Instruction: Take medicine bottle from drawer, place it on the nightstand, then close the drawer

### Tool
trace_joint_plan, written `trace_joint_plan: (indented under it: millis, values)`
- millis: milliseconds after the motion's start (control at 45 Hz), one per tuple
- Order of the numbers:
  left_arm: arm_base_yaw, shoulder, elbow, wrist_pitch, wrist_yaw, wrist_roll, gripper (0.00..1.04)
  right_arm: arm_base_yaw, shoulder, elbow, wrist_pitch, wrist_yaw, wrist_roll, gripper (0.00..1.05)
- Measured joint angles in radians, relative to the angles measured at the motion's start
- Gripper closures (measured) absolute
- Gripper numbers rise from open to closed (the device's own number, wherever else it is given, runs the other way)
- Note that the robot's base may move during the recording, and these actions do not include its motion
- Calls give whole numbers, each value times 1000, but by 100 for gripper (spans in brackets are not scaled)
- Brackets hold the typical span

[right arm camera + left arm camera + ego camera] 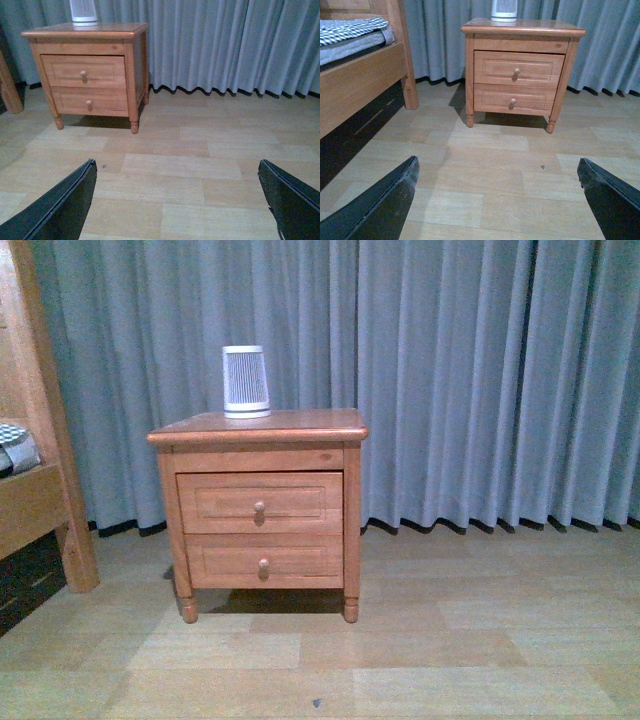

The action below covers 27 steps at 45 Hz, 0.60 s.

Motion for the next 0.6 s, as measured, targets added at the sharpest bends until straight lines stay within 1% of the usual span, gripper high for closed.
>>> trace_joint_plan:
  millis: [599]
  values:
    - [0, 0, 0, 0, 0, 0, 7, 0, 0, 0, 0, 0, 0, 7]
